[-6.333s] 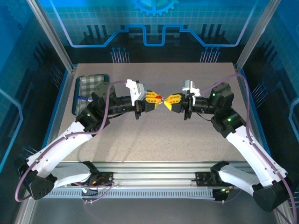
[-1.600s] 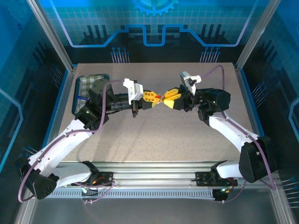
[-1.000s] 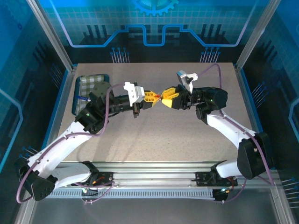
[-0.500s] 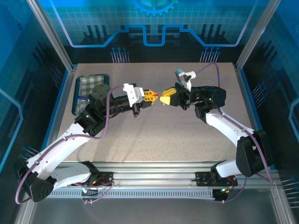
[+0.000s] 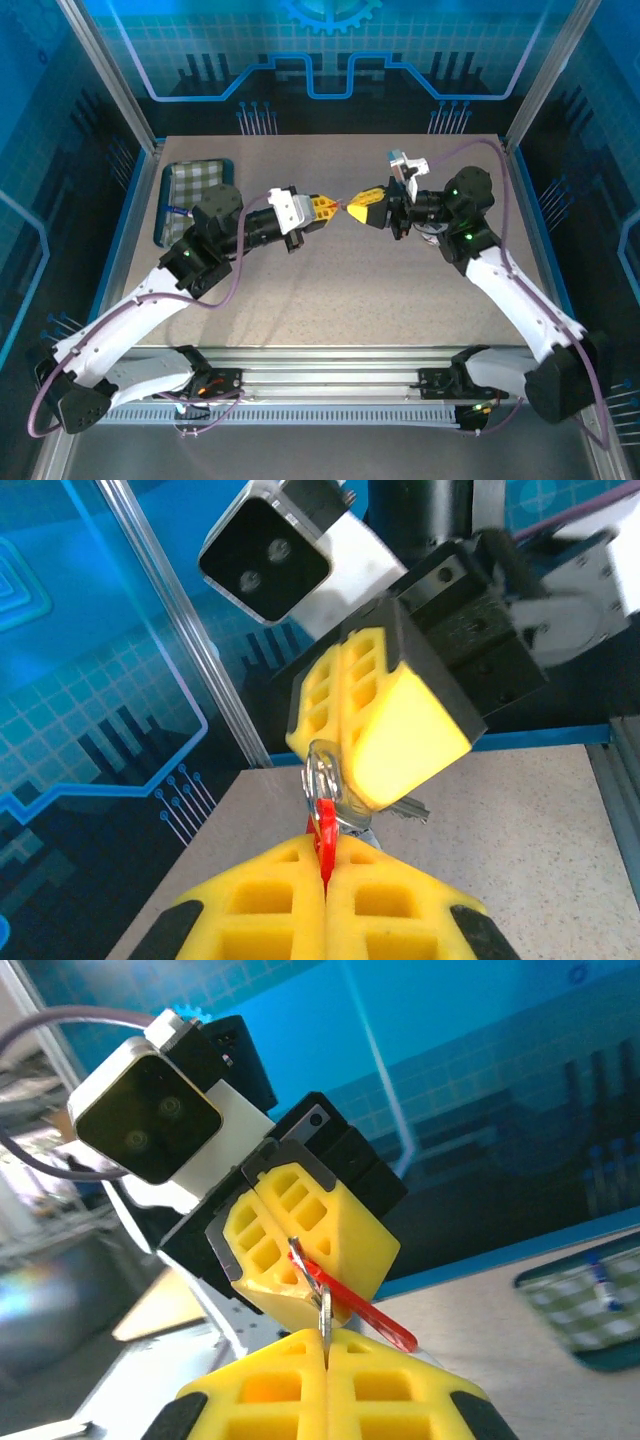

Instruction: Remove the keys from the keyring

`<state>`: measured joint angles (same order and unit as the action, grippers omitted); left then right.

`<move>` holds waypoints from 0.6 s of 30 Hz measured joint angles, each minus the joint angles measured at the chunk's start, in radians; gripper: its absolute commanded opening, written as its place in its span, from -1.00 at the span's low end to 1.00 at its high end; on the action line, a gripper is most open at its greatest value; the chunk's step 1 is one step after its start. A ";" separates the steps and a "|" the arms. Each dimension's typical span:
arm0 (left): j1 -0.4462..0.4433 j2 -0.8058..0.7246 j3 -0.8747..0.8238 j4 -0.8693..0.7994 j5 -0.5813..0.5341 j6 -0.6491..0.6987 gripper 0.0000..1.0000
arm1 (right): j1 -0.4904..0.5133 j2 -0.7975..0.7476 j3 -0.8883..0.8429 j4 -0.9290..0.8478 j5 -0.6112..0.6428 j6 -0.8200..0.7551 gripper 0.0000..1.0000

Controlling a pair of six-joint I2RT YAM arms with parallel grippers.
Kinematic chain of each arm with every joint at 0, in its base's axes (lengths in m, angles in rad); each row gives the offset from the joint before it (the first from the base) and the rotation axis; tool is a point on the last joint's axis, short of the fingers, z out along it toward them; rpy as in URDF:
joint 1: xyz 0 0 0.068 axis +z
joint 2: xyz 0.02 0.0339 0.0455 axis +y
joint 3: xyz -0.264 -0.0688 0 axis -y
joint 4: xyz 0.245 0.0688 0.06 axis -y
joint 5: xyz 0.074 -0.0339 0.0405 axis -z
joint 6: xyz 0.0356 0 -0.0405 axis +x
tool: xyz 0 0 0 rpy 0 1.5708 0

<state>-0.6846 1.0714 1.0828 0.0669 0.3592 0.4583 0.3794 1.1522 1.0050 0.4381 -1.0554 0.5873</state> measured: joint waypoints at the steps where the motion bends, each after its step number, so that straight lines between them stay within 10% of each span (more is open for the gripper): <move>1: -0.008 -0.007 -0.002 0.001 -0.015 0.015 -1.00 | 0.016 -0.031 0.019 -0.105 0.050 -0.096 -1.00; 8: -0.076 -0.024 -0.034 0.010 -0.187 0.132 -1.00 | 0.185 -0.162 0.038 -0.437 0.487 -0.547 -1.00; 18: -0.126 -0.009 -0.093 0.045 -0.337 0.230 -1.00 | 0.302 -0.226 -0.066 -0.415 0.809 -0.803 -1.00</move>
<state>-0.8101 1.0622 0.9897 0.1123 0.0223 0.6888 0.6811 0.9260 0.9390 0.0231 -0.2459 -0.2153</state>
